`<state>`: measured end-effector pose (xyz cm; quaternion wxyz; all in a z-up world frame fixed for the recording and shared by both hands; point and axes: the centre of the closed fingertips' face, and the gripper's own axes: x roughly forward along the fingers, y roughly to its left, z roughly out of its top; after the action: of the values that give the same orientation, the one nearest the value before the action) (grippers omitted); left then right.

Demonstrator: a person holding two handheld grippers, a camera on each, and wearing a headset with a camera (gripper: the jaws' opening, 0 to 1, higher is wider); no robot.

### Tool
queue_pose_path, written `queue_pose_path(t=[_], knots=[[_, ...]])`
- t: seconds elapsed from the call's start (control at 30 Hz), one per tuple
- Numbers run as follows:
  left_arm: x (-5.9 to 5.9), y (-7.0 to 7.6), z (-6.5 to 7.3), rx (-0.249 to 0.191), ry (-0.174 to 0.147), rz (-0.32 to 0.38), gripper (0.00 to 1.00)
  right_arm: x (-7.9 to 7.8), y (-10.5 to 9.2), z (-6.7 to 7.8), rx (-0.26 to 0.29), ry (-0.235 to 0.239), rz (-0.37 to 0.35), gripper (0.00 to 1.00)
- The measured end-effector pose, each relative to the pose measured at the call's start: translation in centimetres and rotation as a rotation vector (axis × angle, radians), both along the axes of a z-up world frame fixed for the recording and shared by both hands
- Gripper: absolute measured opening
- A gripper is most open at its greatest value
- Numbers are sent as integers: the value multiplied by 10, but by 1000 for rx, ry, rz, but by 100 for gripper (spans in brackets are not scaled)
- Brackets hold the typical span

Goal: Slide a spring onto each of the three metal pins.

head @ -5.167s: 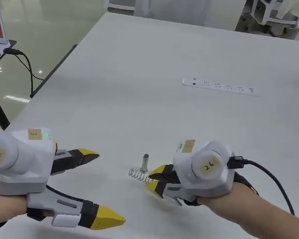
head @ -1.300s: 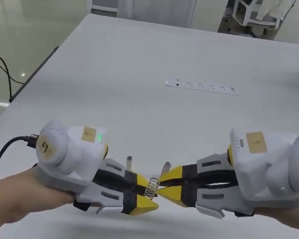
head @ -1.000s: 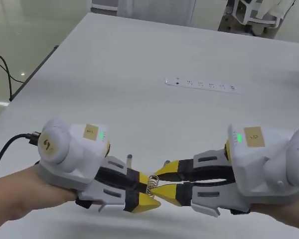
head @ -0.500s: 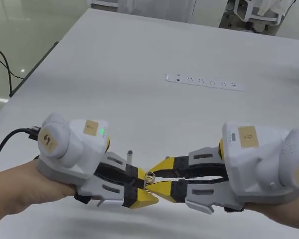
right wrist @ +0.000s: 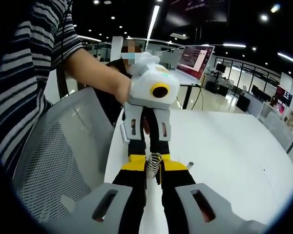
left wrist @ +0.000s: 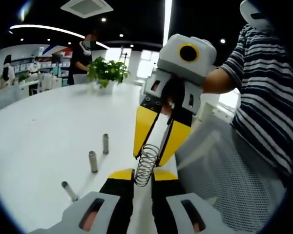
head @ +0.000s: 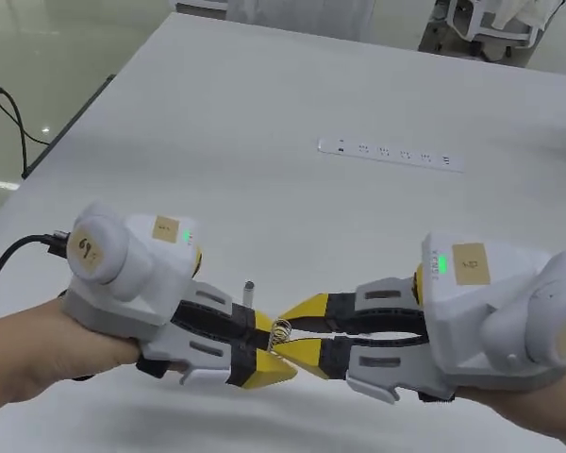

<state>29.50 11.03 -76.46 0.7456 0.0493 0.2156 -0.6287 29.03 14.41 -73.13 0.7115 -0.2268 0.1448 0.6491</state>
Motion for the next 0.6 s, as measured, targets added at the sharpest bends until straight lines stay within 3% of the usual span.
queue_pose_path(t=[0.2, 0.5, 0.6], knots=[[0, 1, 1, 3, -9, 3, 7, 1, 0, 1, 1, -5, -10, 7], [0, 9, -1, 14, 19, 37, 12, 4, -3, -3, -9, 0, -23, 8], [-1, 17, -2, 19, 16, 45, 13, 5, -4, -4, -13, -5, -30, 8]])
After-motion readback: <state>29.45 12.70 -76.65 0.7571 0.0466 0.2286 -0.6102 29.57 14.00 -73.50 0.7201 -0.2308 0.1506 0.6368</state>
